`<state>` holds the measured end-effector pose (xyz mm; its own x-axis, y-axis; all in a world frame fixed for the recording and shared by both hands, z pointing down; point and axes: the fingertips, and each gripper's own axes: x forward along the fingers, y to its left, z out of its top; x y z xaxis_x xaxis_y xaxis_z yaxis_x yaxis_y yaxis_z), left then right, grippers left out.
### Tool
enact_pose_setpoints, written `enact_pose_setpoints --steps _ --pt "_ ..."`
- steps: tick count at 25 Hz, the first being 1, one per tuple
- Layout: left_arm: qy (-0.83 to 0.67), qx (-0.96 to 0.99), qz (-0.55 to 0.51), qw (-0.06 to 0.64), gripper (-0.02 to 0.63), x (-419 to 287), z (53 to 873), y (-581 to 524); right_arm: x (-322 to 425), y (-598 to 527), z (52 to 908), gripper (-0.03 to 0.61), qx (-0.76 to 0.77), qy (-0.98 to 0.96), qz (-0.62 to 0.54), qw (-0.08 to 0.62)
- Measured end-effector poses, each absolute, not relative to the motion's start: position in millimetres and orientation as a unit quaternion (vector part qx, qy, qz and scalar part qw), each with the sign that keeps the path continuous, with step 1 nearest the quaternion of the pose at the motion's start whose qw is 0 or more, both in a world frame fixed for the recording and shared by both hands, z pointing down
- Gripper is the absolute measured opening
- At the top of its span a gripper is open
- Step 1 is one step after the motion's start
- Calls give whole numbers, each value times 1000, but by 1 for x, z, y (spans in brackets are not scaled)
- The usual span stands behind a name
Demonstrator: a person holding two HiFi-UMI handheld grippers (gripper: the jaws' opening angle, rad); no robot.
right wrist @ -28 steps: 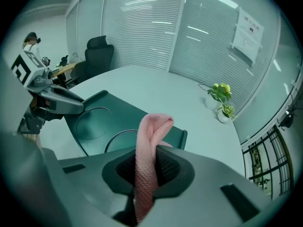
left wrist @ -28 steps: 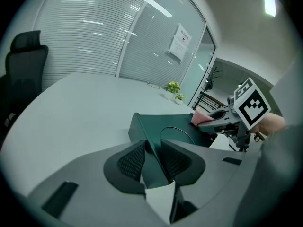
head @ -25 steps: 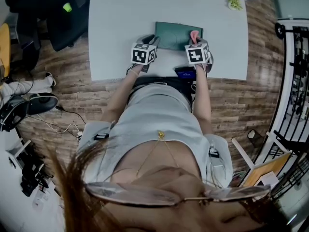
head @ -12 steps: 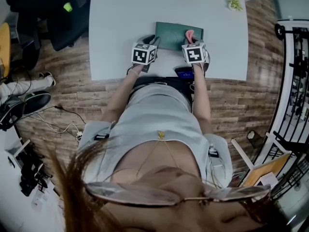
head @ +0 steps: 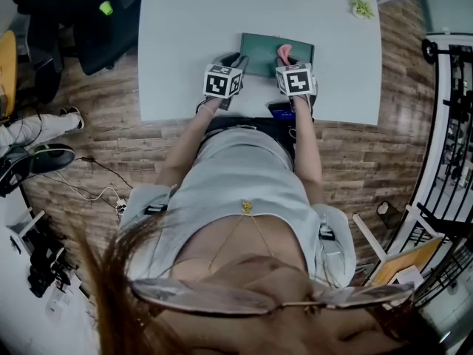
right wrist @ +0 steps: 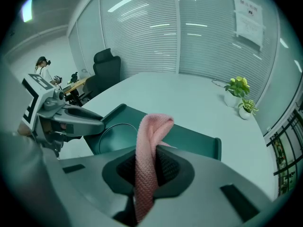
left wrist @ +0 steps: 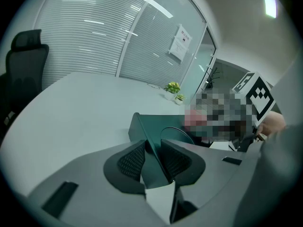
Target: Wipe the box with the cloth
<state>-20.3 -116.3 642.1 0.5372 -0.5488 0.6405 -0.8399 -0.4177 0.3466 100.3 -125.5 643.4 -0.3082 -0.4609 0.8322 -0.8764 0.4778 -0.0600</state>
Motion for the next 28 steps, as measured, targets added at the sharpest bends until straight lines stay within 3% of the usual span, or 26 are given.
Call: enact_pose_setpoints --steps 22,28 --pt "-404 819 210 348 118 -18 641 -114 45 -125 646 44 375 -788 252 417" --pt "-394 837 197 326 121 -26 624 -105 39 -126 647 44 368 -791 249 421"
